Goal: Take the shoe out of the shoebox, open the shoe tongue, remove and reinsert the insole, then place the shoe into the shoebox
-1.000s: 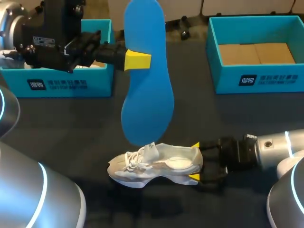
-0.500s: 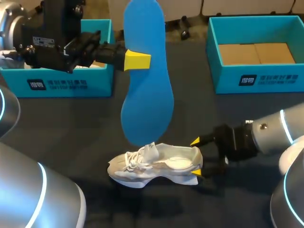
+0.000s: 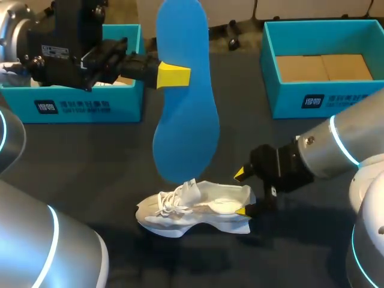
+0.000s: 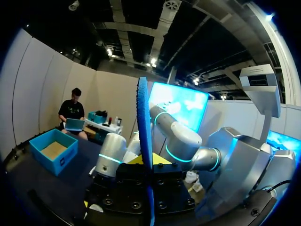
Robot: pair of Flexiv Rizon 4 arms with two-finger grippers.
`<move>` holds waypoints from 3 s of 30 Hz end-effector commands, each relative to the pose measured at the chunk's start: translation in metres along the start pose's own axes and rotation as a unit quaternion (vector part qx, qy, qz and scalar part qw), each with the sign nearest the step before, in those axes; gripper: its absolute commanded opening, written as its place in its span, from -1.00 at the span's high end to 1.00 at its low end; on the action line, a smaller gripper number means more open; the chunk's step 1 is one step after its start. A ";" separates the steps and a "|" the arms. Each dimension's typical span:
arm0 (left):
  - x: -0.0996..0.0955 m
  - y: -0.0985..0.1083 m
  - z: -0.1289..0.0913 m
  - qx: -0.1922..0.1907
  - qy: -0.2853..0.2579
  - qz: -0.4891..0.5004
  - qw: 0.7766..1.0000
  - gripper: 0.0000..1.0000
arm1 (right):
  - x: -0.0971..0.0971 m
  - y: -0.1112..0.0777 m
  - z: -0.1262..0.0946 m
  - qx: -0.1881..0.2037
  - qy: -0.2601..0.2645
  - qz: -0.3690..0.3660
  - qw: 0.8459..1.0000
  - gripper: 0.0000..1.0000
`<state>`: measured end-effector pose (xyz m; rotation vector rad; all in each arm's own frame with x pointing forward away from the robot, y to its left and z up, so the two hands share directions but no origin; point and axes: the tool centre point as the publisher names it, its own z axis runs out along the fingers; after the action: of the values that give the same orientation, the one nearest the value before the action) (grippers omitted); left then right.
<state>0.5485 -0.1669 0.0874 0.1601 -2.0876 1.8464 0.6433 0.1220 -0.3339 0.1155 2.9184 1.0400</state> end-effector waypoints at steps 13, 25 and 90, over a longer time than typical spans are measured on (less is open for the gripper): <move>-0.001 -0.001 0.001 -0.002 0.001 0.000 1.000 1.00 | 0.008 0.018 -0.006 0.313 0.017 -0.017 0.950 -1.00; -0.001 -0.001 0.001 -0.002 0.001 0.000 1.000 1.00 | 0.016 0.005 0.003 0.306 0.009 -0.027 0.952 -1.00; -0.001 -0.001 0.001 -0.002 0.001 0.000 1.000 1.00 | -0.044 0.000 0.074 0.253 0.042 -0.050 0.965 1.00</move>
<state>0.5482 -0.1664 0.0871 0.1610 -2.0875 1.8478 0.6907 0.1654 -0.3832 -0.0615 3.1491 0.2589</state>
